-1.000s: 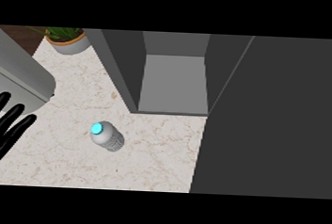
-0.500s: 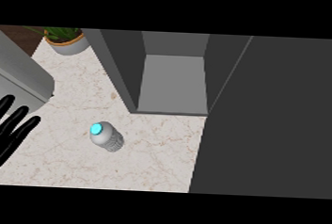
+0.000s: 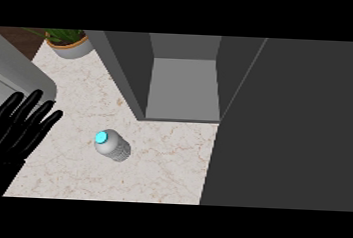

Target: Pick up the bottled water, place it into the cabinet and close the cabinet

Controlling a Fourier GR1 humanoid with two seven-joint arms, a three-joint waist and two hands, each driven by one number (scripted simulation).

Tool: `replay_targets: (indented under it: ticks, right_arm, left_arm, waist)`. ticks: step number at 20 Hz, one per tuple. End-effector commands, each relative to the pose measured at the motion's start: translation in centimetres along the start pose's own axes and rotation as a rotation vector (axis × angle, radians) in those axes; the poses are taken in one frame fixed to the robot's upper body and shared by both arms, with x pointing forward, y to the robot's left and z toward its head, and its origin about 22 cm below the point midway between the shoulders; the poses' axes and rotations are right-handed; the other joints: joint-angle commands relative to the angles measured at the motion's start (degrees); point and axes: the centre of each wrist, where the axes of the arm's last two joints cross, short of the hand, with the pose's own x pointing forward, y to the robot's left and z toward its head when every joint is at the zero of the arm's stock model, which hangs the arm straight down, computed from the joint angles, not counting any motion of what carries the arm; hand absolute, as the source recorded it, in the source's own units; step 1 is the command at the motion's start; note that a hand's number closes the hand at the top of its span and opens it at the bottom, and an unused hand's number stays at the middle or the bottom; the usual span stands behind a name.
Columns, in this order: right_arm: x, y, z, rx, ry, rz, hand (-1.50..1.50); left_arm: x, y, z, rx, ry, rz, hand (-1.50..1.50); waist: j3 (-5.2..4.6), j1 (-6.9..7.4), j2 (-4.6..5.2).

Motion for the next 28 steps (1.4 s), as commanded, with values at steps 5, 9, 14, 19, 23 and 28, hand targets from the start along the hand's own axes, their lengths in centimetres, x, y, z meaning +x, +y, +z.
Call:
replay_targets:
  ticks: [5,9,14,19,23,28]
  right_arm:
    - [3.7,-0.5,3.1,-0.005,-0.054,0.038,-1.5]
    - [3.3,-0.3,2.0,-0.027,-0.068,0.032,-1.5]
    - [3.5,0.3,2.2,0.005,-0.066,0.026,-1.5]
    - [3.1,0.6,2.3,-0.014,-0.067,0.043,-1.5]
    - [3.9,-0.1,2.0,0.005,-0.067,0.052,-1.5]
    - [4.2,0.2,2.6,0.008,-0.066,0.045,-1.5]
  left_arm:
    - [-4.4,2.9,-2.0,0.054,0.057,-0.059,-1.5]
    - [-6.2,3.9,-4.0,0.071,0.065,-0.084,-1.5]
    - [-10.2,3.1,-4.4,0.068,0.108,-0.118,-1.5]
    - [-14.6,4.2,-3.3,0.055,0.122,-0.086,-1.5]
    - [-17.8,5.4,-2.1,0.068,0.154,-0.09,-1.5]
    - [-20.4,5.5,-2.1,0.101,0.182,-0.116,-1.5]
  waist:
    - [0.01,-0.48,0.02]
    - [0.0,-0.19,0.07]
    - [-0.01,-0.22,0.03]
    - [-0.02,-0.18,0.0]
    - [-0.04,-0.23,0.08]
    - [-0.03,-0.6,0.04]
